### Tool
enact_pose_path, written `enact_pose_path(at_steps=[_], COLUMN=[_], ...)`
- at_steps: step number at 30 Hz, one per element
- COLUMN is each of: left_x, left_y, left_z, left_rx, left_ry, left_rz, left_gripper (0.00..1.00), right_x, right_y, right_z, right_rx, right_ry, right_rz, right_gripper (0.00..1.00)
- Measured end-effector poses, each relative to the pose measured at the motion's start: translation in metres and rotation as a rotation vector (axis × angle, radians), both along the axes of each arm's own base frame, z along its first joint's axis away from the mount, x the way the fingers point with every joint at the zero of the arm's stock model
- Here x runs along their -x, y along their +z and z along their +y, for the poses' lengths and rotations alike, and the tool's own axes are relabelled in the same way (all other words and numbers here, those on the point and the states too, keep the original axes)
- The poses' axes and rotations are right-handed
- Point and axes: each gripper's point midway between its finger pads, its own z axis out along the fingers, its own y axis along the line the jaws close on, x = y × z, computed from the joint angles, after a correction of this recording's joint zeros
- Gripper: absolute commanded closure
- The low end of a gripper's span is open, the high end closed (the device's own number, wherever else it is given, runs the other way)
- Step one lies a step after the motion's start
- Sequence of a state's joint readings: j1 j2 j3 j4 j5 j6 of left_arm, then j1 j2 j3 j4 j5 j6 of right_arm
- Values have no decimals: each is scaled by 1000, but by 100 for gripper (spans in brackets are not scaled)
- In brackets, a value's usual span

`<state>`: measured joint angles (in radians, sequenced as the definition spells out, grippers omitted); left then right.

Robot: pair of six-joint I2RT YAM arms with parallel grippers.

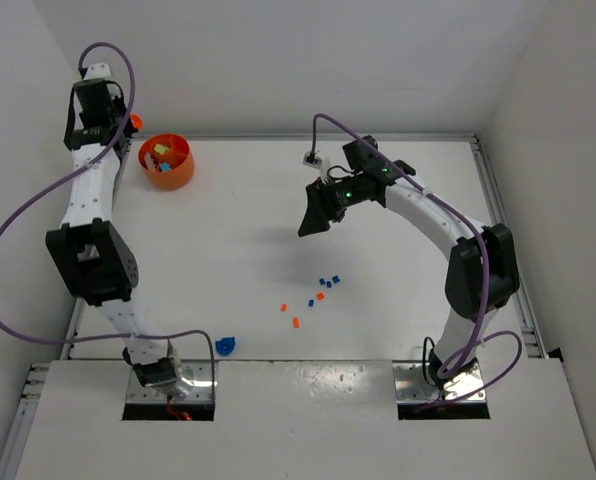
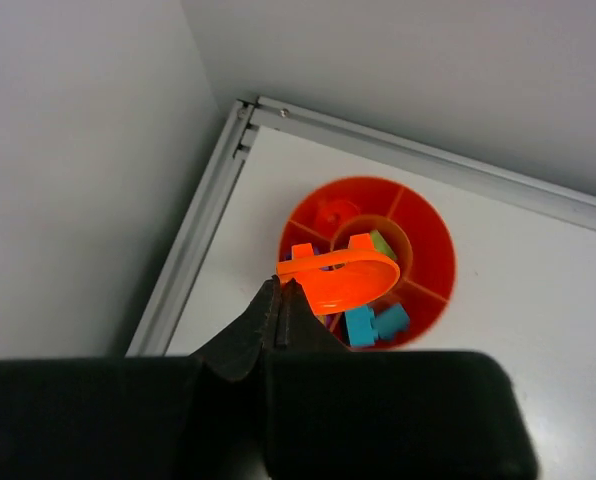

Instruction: Sort the legos into containers by color

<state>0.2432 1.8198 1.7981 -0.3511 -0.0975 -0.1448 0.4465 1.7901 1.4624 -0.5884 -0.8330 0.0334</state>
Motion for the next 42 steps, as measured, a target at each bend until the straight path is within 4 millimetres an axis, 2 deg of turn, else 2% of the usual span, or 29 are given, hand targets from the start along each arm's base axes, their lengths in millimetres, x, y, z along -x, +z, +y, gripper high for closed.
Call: enact_pose_path(at_steps=[4, 8, 14, 21, 24, 33, 42], left_x=[-37, -68, -95, -101, -102, -110, -112], left_y=[-28, -64, -96, -124, -129, -128, -148], left_z=[19, 37, 57, 59, 57, 39, 15], left_rx=[-14, -40, -88, -117, -122, -120, -119], left_ry=[48, 92, 140, 144, 135, 83, 18], left_rz=[33, 82, 113, 162, 173, 161, 201], left_gripper=[100, 100, 100, 100, 100, 100, 100], right_x=[0, 0, -2, -3, -2, -2, -1], right_y=[0, -1, -9, -32, -38, -40, -41], right_z=[0, 0, -1, -1, -2, -2, -2], right_rx=[0, 0, 16, 52, 62, 65, 66], right_ry=[3, 4, -2, -6, -5, -2, -2], right_rz=[-4, -5, 7, 67, 80, 86, 88], right_gripper=[41, 41, 42, 43, 43, 45, 45])
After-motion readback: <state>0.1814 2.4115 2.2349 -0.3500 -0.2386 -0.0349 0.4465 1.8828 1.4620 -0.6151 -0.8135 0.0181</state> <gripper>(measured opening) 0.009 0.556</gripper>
